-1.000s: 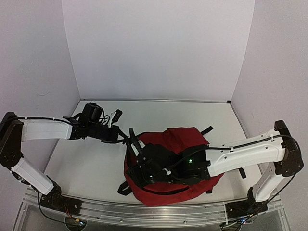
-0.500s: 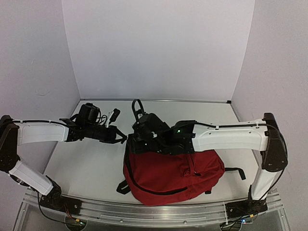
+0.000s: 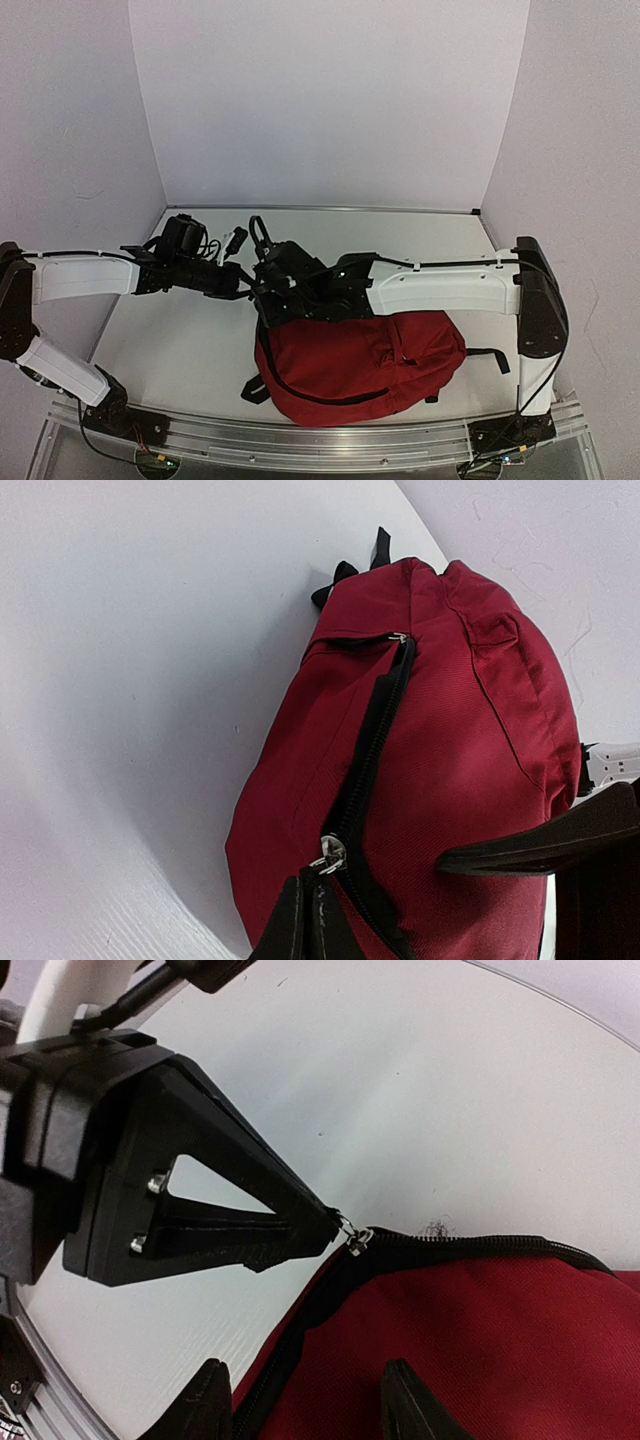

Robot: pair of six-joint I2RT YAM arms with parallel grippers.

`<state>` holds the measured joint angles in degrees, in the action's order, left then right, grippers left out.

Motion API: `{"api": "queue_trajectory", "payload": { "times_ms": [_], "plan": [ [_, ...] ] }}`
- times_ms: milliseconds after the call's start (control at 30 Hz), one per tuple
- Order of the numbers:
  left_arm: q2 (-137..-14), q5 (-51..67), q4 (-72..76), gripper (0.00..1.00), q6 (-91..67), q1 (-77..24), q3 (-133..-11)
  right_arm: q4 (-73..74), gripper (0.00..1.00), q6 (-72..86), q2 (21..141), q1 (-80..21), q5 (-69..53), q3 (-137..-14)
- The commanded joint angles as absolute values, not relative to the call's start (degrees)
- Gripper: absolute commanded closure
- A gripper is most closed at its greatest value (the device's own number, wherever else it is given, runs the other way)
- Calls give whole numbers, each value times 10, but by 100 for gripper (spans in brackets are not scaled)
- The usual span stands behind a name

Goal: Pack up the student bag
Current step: Zip the student bag at the center of the board.

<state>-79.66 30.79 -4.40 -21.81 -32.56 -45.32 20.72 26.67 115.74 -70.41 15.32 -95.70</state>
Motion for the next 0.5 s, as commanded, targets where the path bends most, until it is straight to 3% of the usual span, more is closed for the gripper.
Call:
{"api": "queue_trajectory", "payload": {
  "times_ms": [0,133,200,367,467],
  "plan": [
    [-788,287,-36,100,-203,-317,-477,221,52,246,1188,-701,160,-996],
    [-787,286,-36,100,-202,-317,-479,227,52,238,1212,-701,171,-1015],
    [-787,285,-36,100,-201,-317,-480,232,62,235,1221,-701,185,-1024],
    [-788,277,-49,100,-194,-317,-486,233,97,233,1224,-702,187,-1029],
    [-789,253,-63,100,-192,-317,-492,218,100,221,1203,-702,150,-1013]
  ]
}}
